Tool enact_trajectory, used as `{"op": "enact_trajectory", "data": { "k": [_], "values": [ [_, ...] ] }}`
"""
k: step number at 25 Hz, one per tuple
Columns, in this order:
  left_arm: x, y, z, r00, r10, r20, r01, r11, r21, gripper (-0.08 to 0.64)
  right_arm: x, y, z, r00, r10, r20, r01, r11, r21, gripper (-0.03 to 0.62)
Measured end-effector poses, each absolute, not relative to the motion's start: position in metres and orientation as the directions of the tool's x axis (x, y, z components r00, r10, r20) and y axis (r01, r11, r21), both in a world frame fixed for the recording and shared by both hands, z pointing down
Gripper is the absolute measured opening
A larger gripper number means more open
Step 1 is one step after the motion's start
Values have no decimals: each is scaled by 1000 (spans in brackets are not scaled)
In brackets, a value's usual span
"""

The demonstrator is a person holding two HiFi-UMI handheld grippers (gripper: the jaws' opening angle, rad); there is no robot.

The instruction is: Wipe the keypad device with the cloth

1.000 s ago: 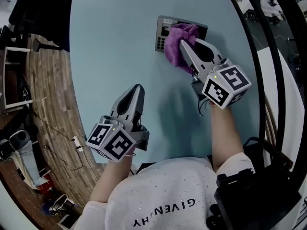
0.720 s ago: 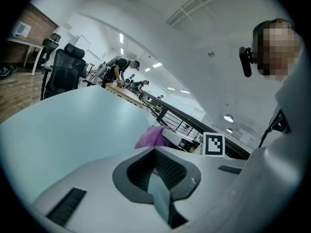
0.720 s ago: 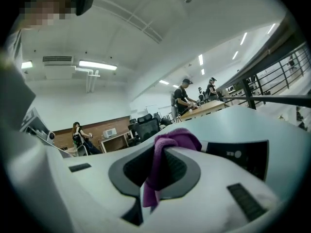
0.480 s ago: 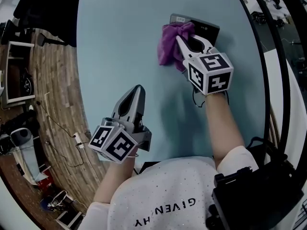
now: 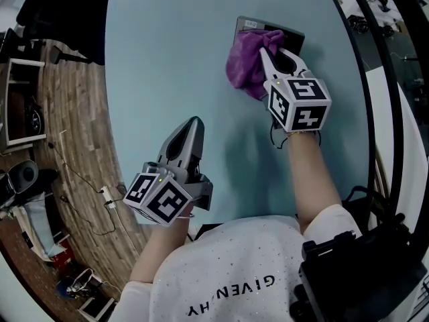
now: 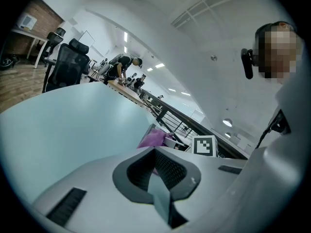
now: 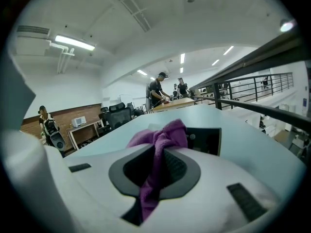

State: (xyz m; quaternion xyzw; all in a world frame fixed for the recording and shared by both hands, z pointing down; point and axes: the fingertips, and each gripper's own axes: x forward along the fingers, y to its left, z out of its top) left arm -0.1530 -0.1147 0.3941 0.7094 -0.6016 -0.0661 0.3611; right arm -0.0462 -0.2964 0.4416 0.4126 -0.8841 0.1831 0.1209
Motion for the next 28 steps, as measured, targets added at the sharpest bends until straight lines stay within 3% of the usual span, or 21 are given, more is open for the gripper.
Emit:
{"op": "enact_trajectory", "data": {
  "k": [28],
  "values": [
    [-110,-144,383,385,-874,298,-775,-130,619,5,44,-297,453,-488,-768,416,-872,451,-191,26]
  ]
}}
